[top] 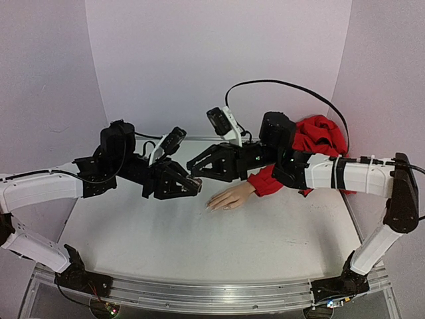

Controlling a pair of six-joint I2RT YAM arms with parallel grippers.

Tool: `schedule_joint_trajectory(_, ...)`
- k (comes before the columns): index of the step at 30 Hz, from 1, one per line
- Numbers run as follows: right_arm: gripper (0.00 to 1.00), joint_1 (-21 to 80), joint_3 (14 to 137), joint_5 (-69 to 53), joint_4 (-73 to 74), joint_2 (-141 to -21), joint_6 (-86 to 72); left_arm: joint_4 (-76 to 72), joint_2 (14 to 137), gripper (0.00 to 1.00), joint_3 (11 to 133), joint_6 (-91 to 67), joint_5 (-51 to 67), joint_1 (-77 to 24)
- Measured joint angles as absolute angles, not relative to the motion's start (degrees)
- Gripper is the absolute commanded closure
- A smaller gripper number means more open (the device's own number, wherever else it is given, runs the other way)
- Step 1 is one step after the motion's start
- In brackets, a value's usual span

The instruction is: Paint the nails

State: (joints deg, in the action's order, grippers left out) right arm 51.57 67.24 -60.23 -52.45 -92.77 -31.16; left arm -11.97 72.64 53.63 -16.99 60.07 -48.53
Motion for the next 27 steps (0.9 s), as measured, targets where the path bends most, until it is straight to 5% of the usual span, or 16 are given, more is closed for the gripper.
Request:
schedule_joint_trajectory(6,1.0,51.59,67.42,-61.12,-54.06,-93.34,-31.55,-11.92,73.56,1.0,53.67,-17.1,60.82,-48.36)
schedule_joint_trajectory(13,1.0,51.44,67.42,-60.1,-55.22,-93.84,-30.81,-11.49,72.97,1.0,53.69,-17.3,57.67,-47.86)
schedule_joint_trajectory(18,1.0,51.37,67.33,-51.24,-55.09,-94.11,-28.23,-7.68,69.58,1.0,53.54,-13.13,44.47,-47.57)
schedule_joint_trajectory(27,1.0,60.2,79.26,3.97,-37.8,-102.17,-28.6,-2.55,70.81,1.0,53.54,-2.92,8.78,-46.57)
